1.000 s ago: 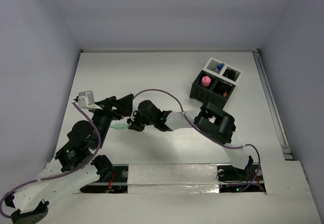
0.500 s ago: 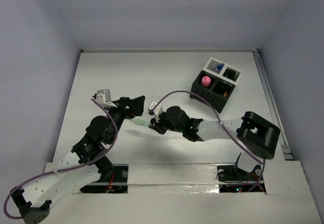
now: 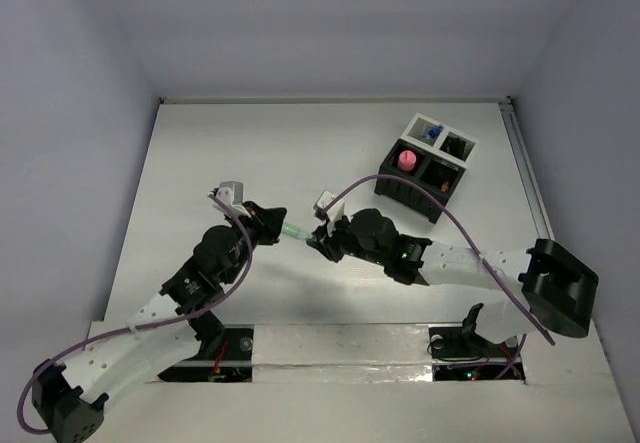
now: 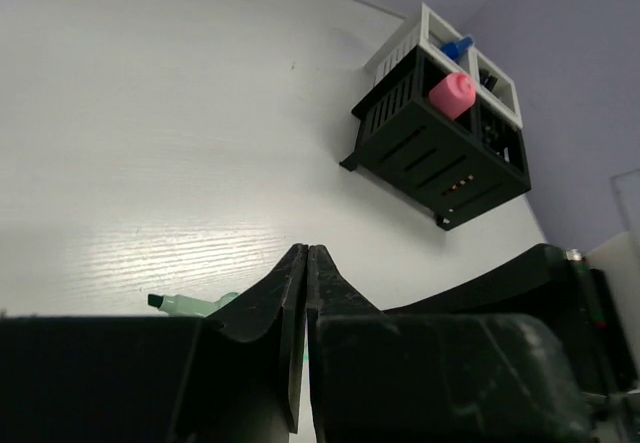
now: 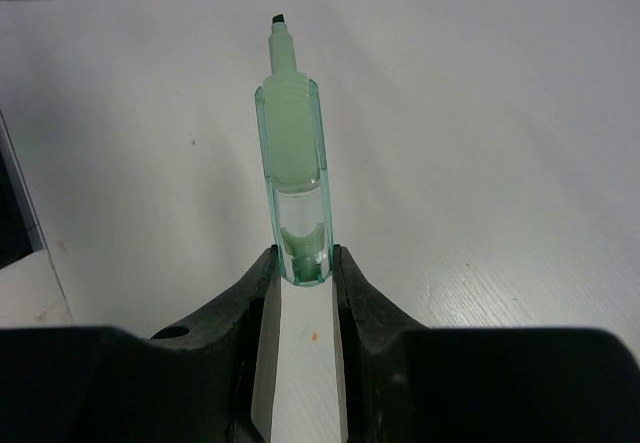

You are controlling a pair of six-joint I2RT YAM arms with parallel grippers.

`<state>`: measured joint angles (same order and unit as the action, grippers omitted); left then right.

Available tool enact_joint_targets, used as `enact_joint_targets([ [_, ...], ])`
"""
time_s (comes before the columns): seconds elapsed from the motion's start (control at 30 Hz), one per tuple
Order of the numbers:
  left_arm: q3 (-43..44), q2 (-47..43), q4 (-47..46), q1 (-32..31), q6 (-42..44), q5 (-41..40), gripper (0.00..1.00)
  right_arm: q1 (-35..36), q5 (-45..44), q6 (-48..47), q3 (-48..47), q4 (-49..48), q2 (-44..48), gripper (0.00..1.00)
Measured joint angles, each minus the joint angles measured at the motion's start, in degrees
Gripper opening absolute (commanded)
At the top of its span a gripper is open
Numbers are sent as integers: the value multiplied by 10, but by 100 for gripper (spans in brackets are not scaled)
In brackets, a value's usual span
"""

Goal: Sort the stationery into containers
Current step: Pick up the pen from the center of the board, then close the pen cap on the pen.

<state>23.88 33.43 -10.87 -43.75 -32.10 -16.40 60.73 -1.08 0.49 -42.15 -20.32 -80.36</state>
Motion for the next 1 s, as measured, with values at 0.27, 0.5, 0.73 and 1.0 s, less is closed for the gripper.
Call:
enact_joint_targets([
  [0.27, -12, 30, -1, 0, -2, -1, 0, 0, -15, 0, 0, 24, 24, 0],
  [0.5, -24, 47, -11, 0, -1, -19, 0, 0, -20, -2, 0, 39, 41, 0],
  [0.73, -29, 69, -26, 0, 1, -33, 0, 0, -22, -7, 0, 49, 54, 0],
  [1.0, -47, 82, -48, 6, 1, -38, 0, 0, -21, -7, 10, 46, 97, 0],
])
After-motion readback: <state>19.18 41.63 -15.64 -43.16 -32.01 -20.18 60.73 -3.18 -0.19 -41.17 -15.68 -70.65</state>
